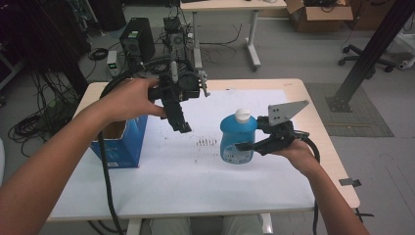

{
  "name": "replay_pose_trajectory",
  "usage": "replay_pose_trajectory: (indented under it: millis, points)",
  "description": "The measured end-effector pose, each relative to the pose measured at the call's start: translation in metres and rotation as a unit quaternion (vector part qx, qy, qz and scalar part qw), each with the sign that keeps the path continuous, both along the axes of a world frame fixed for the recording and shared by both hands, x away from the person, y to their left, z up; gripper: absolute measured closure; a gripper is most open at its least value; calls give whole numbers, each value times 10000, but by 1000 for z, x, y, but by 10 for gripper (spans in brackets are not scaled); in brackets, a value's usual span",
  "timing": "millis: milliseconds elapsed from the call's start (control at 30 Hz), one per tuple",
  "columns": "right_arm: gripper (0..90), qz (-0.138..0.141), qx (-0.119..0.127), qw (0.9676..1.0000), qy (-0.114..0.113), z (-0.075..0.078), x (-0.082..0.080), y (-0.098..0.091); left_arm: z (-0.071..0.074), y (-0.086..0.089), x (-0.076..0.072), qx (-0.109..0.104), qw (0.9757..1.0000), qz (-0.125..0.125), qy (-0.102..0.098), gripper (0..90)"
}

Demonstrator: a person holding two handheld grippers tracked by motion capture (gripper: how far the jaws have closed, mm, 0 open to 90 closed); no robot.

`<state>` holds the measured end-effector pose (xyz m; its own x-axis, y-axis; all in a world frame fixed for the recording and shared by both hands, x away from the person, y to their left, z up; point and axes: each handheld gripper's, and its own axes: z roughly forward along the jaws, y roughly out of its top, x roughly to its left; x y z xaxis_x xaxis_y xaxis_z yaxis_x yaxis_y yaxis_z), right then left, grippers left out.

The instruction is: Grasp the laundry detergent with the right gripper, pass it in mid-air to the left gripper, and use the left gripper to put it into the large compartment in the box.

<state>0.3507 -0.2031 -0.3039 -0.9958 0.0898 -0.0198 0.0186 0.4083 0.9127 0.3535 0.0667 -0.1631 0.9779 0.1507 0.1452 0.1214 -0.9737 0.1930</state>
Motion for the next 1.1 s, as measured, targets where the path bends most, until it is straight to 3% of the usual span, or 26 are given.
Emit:
replay_pose_trajectory:
  millis: [667, 1100]
  points:
    - [450, 278, -121, 9995, 114, -11, 11, 41, 10, -4, -8, -45, 9999, -132, 42, 83]
    - [451, 482, -161, 9987, 70, -8, 12, 69, 12, -7, -12, -28, 9998, -210, 32, 80]
